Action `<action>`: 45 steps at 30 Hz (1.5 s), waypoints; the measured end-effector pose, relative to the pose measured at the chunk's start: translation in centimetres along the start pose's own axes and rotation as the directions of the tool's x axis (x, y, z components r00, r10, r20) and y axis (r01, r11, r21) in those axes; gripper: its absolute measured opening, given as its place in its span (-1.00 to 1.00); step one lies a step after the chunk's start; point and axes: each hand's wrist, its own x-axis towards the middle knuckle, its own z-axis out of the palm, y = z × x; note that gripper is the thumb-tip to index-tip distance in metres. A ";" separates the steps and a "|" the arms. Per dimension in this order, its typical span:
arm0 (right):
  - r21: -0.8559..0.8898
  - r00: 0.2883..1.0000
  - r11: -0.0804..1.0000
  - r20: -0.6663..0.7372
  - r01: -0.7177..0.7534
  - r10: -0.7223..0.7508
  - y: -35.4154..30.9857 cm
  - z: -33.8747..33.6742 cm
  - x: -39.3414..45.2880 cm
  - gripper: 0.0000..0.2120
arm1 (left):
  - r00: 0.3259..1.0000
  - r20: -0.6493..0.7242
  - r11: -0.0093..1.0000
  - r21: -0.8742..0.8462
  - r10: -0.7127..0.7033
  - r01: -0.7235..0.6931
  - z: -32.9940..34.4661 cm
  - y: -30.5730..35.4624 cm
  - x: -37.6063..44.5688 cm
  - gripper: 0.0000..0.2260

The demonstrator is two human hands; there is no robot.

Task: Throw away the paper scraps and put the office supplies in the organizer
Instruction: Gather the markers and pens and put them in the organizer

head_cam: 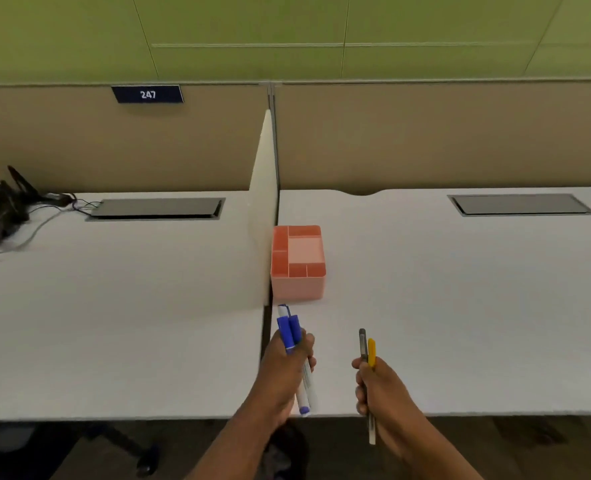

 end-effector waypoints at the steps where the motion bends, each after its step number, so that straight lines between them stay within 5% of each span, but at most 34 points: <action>1: 0.006 1.000 1.000 -0.010 0.001 -0.001 -0.6 0.6 1.1 -0.78 | 0.999 -0.041 0.995 0.098 0.034 -0.030 0.0 0.6 1.9 -0.87; 4: -0.007 0.998 0.998 -0.041 0.055 -0.055 -2.5 2.1 4.0 -0.75 | 0.980 -0.081 0.958 0.240 0.183 -0.159 0.5 2.8 7.0 -0.77; 13: -0.227 0.926 0.917 -0.116 0.327 -0.359 -12.0 5.9 14.7 -0.76 | 0.874 -0.002 0.860 0.180 0.485 -0.477 3.6 8.2 21.3 -0.73; 17: -0.141 0.860 0.895 -0.248 0.423 -0.446 -14.8 6.5 19.6 -0.84 | 0.879 -0.047 0.876 0.127 0.474 -0.466 4.0 7.0 24.8 -0.74; 22: -0.007 0.874 0.918 -0.303 0.397 -0.381 -13.3 6.2 23.5 -0.90 | 0.872 0.007 0.853 0.200 0.490 -0.482 4.0 4.6 26.8 -0.74; 28: -0.149 0.882 0.925 -0.279 0.350 -0.379 -9.5 6.7 25.0 -0.87 | 0.810 0.114 0.689 0.467 0.575 -0.554 2.9 0.7 27.8 -0.60; 34: -0.039 0.865 0.936 -0.371 0.349 -0.338 -11.1 6.8 25.6 -0.86 | 0.794 -0.092 0.686 0.569 0.601 -0.454 2.7 0.0 27.6 -0.64; 38: -0.026 0.883 0.939 -0.331 0.343 -0.332 -12.0 7.5 25.6 -0.90 | 0.832 -0.130 0.711 0.599 0.539 -0.368 2.4 0.2 27.7 -0.73; 45: -0.053 0.907 0.941 -0.250 0.335 -0.338 -11.0 8.8 26.6 -0.89 | 0.921 0.008 0.711 0.632 0.390 -0.307 1.6 0.3 28.2 -0.68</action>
